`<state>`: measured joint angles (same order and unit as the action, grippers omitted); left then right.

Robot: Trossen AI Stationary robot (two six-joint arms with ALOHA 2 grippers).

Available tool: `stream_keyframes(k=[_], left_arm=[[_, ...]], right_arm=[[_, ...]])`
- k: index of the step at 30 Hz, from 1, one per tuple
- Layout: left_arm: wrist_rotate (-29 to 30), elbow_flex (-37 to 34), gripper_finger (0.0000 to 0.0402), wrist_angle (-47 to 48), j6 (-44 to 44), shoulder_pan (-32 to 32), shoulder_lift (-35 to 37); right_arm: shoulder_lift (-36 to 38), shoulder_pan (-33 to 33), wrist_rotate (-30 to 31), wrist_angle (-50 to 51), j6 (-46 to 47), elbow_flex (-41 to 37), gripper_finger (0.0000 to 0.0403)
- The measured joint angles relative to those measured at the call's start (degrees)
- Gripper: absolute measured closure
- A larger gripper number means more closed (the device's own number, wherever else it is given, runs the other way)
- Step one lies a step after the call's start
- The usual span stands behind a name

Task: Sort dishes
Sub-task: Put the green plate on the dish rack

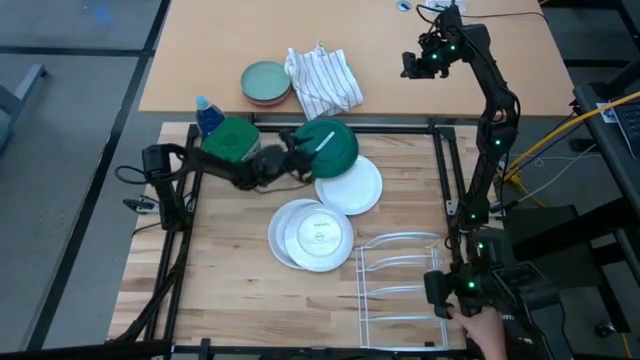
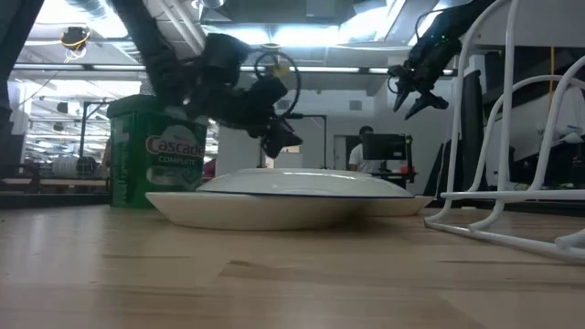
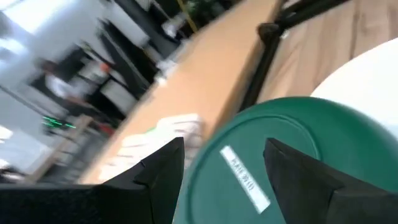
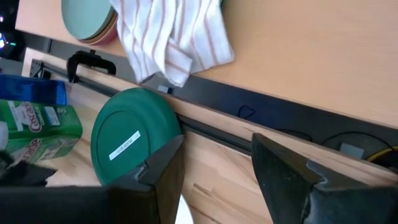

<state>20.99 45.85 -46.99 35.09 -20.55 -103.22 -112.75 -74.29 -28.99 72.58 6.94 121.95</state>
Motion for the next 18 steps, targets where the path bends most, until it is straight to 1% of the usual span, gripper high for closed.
stream_keyframes(k=[2, 5, 10, 18], left_arm=[[-3.02, 3.66, 0.0192, 7.05, -3.4, -1.96, -0.35], [-5.04, 7.77, 0.0192, 16.19, -6.28, -4.16, -1.03], [-6.53, 10.34, 0.0192, 22.9, -6.04, -5.45, -1.27], [-6.92, 10.57, 0.0192, 32.49, -5.46, -5.32, -1.25]], right_arm=[[0.0, 0.93, 0.04, 0.0, 0.0, 0.0, 0.0217], [0.0, 2.26, 0.04, 0.0, -0.02, 0.0, 0.0217], [0.0, 4.26, 0.04, -0.04, -0.01, 0.0, 0.0217], [0.0, 6.85, 0.11, -0.04, 0.0, 0.0, 0.0217]])
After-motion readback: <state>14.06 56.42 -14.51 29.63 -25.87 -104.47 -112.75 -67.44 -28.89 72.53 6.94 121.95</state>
